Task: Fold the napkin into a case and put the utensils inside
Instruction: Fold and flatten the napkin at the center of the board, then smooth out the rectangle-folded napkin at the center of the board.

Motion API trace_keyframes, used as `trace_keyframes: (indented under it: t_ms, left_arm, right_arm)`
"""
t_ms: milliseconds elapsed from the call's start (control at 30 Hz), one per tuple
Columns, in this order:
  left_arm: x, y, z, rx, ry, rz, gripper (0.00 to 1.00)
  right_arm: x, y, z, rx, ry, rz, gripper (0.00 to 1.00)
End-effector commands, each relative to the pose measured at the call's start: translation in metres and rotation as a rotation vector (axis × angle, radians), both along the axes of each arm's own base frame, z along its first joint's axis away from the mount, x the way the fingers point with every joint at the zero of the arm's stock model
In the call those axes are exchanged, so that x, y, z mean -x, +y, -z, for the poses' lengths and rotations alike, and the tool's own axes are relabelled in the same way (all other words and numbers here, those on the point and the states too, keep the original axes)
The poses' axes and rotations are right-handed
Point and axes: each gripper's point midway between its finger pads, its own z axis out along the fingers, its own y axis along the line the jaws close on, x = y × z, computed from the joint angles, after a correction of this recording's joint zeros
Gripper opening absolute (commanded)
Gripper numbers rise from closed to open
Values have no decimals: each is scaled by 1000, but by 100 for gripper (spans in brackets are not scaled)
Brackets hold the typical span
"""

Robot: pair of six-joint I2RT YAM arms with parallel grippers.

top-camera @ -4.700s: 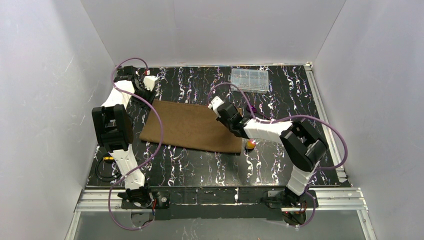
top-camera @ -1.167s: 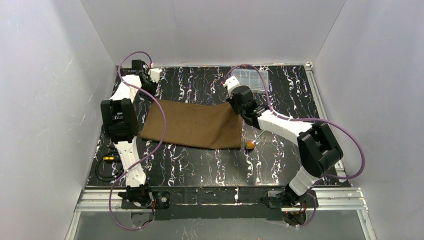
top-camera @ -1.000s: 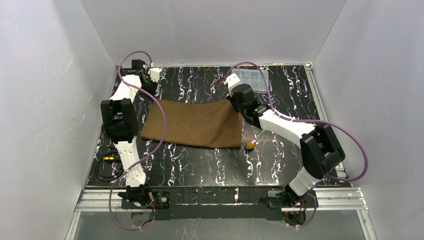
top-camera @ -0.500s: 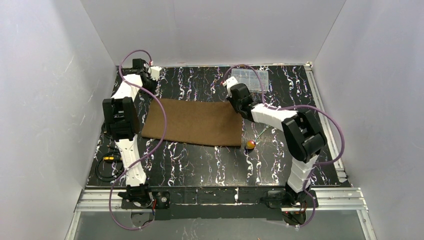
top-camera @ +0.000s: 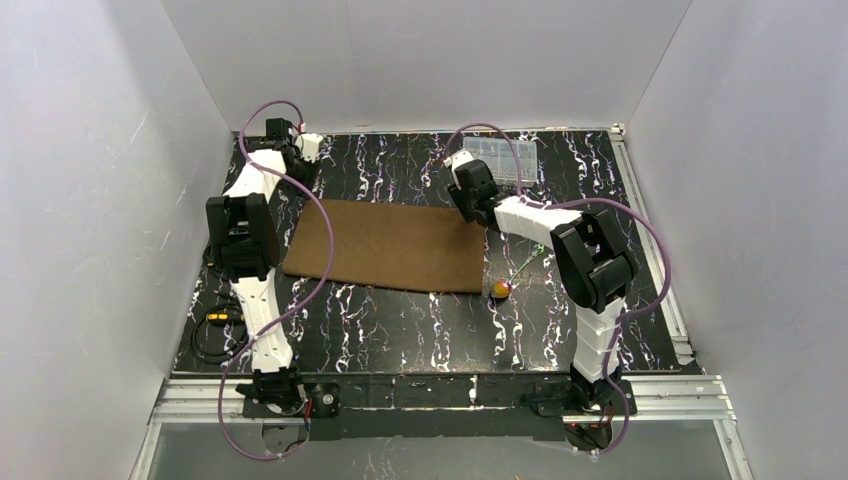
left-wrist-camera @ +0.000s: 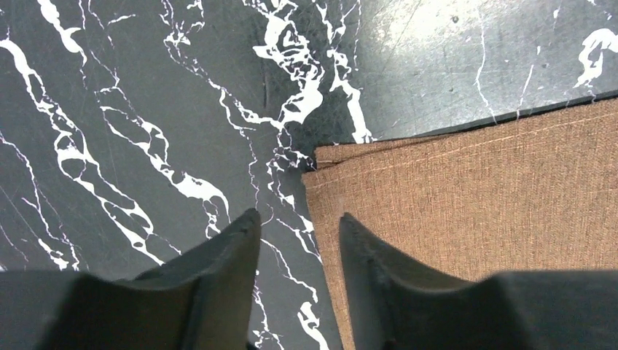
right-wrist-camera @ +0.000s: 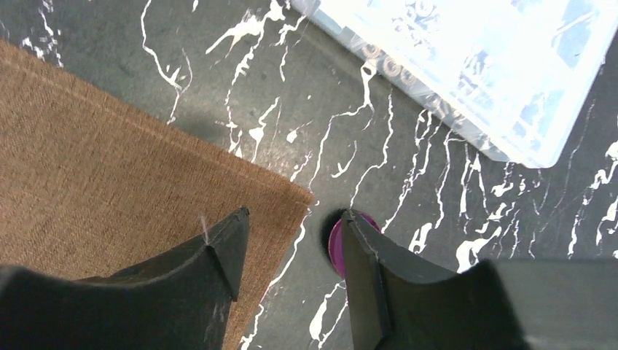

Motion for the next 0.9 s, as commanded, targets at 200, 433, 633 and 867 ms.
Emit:
trace_keyframes:
  t_ms: [200, 433, 633, 867]
  left_arm:
    - [36, -27, -91, 124, -35, 34, 57]
    - [146, -140, -74, 455, 267, 204, 40]
    - [206, -189, -41, 582, 492, 237, 28]
    - [223, -183, 2, 510, 579, 235, 23]
  right_arm:
    - [33, 63, -107, -444, -20, -61, 30]
    - [147, 136, -56, -873, 597, -298, 1]
    - [186, 132, -14, -917, 819, -274, 1]
    - [191, 119, 31, -894, 923, -161, 1]
